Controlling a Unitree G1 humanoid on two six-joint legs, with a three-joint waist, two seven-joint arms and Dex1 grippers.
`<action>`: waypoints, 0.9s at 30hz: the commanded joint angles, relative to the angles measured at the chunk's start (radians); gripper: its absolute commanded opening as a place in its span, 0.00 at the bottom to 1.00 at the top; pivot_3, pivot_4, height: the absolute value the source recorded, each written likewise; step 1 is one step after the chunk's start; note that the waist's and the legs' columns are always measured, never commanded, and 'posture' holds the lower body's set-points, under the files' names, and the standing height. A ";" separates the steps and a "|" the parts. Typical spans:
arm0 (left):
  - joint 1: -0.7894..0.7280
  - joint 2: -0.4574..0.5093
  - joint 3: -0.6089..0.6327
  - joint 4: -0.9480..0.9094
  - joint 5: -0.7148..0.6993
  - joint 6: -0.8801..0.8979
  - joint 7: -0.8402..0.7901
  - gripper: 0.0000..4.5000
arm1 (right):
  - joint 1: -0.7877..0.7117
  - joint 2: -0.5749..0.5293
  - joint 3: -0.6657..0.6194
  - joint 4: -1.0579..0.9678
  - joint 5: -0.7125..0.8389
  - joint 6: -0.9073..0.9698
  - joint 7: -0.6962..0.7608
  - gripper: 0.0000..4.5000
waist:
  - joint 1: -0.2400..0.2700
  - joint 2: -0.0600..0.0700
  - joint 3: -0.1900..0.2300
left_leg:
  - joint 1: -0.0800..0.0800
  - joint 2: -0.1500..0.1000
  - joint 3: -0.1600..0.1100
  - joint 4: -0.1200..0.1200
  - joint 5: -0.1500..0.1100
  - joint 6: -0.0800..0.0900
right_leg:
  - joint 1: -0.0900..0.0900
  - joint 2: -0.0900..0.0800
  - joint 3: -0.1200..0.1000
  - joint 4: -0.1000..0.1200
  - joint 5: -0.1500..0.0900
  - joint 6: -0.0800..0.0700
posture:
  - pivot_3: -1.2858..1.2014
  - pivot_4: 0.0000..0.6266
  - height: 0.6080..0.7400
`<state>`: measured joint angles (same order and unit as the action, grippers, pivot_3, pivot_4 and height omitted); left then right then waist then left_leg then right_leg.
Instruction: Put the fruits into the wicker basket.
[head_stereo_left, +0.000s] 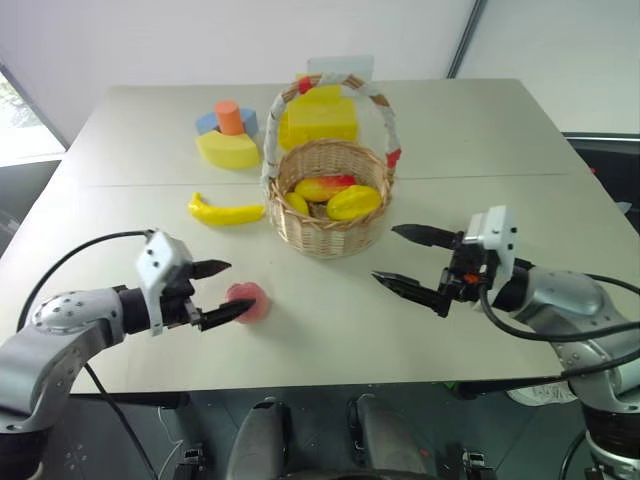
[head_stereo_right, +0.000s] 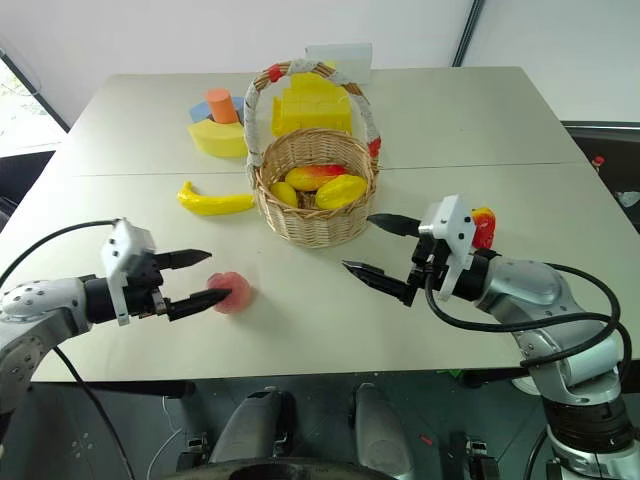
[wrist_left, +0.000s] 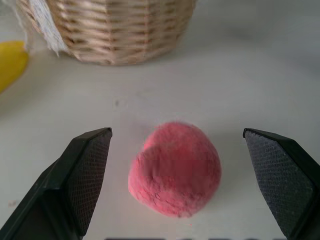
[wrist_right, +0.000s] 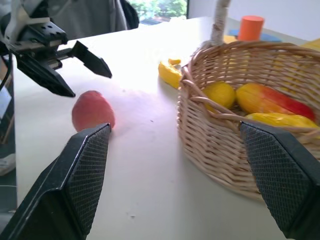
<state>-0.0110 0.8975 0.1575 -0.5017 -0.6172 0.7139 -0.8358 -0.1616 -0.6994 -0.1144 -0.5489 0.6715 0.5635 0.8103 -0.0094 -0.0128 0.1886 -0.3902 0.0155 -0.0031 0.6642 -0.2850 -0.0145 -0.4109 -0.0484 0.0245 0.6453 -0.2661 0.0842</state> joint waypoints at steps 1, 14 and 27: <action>-0.039 0.027 -0.082 -0.032 0.063 0.004 0.003 1.00 | -0.011 -0.013 0.000 -0.057 0.029 0.011 0.011 0.95 | -0.001 0.000 0.000 | 0.000 0.000 0.000 0.000 0.000 0.000 | 0.000 0.000 0.000 0.000 0.000 0.000 | 0.52 0.24 1.00; -0.085 0.001 -0.189 0.036 0.188 -0.048 -0.005 0.81 | -0.002 -0.022 0.086 -0.114 0.001 0.010 0.021 1.00 | -0.003 0.000 0.000 | 0.000 0.001 0.000 0.000 0.000 0.000 | 0.000 0.001 0.000 0.000 0.001 0.002 | 0.52 0.24 1.00; -0.445 -0.246 -0.035 0.099 0.051 -0.007 0.189 0.62 | -0.072 0.013 0.115 -0.038 -0.055 -0.026 0.010 1.00 | 0.008 -0.004 0.001 | -0.001 0.000 -0.002 0.003 0.000 0.000 | 0.001 0.001 -0.002 0.001 0.002 0.004 | 0.52 0.24 1.00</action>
<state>-0.4169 0.6723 0.1560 -0.3984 -0.5768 0.6980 -0.6859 -0.2206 -0.6910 0.0094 -0.5869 0.6188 0.5573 0.8174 -0.0009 -0.0164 0.1891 -0.3907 0.0148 -0.0052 0.6674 -0.2851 -0.0142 -0.4096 -0.0476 0.0224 0.6463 -0.2641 0.0879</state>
